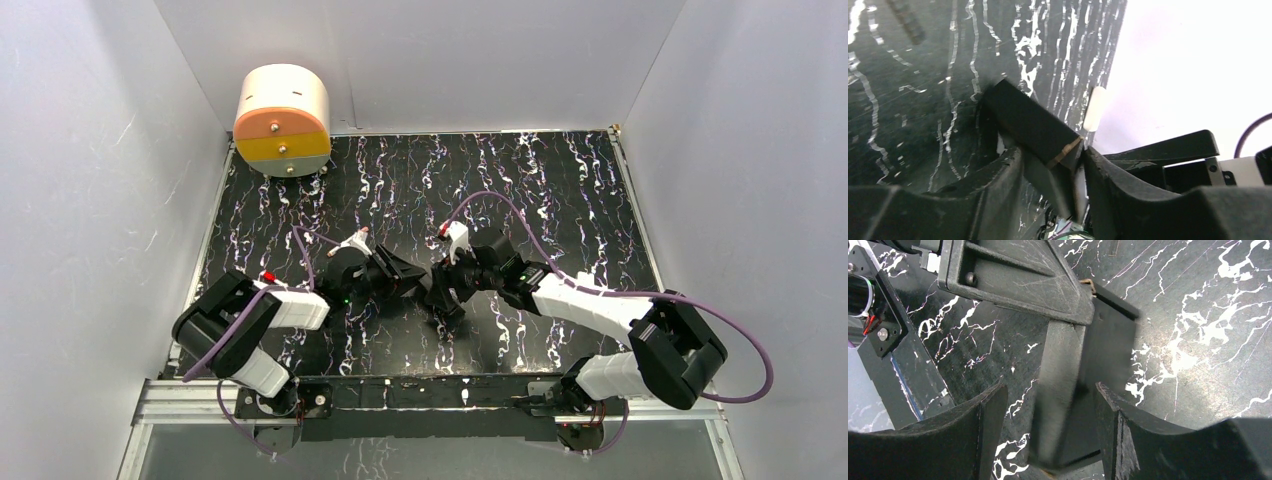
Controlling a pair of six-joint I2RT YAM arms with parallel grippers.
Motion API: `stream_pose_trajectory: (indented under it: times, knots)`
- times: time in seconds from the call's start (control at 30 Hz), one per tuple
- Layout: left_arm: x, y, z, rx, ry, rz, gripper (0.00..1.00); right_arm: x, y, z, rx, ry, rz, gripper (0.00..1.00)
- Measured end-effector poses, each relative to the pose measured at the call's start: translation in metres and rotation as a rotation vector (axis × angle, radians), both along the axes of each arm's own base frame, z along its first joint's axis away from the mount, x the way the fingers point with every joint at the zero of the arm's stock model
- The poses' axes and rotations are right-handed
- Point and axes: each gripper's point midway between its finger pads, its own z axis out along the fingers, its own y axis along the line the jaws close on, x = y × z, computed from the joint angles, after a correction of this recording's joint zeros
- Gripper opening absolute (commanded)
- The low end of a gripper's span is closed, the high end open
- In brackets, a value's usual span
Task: Fold the paper box
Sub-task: Close the paper box at the center of the board.
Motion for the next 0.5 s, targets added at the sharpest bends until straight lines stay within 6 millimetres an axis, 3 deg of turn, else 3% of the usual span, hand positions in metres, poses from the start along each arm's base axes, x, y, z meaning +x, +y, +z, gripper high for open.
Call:
stream_pose_trajectory:
  times: [0.1,0.2,0.3,0.4,0.5]
  knots:
    - [0.003,-0.005,0.002,-0.030,-0.013,-0.007,0.25,0.001,0.001,0.001,0.006,0.000,-0.003,0.69]
    - [0.004,-0.008,-0.006,-0.037,0.002,-0.012,0.20,0.003,0.002,0.003,0.026,0.005,-0.020,0.69]
    - [0.003,-0.009,-0.006,-0.047,0.001,-0.018,0.23,0.007,-0.002,0.001,0.037,0.026,-0.051,0.75]
    - [0.004,-0.009,-0.005,-0.044,-0.006,-0.021,0.24,0.016,-0.013,-0.002,0.043,0.051,-0.118,0.91]
    - [0.003,-0.009,-0.006,-0.039,-0.013,-0.026,0.37,0.022,-0.022,-0.003,0.034,0.058,-0.180,0.97]
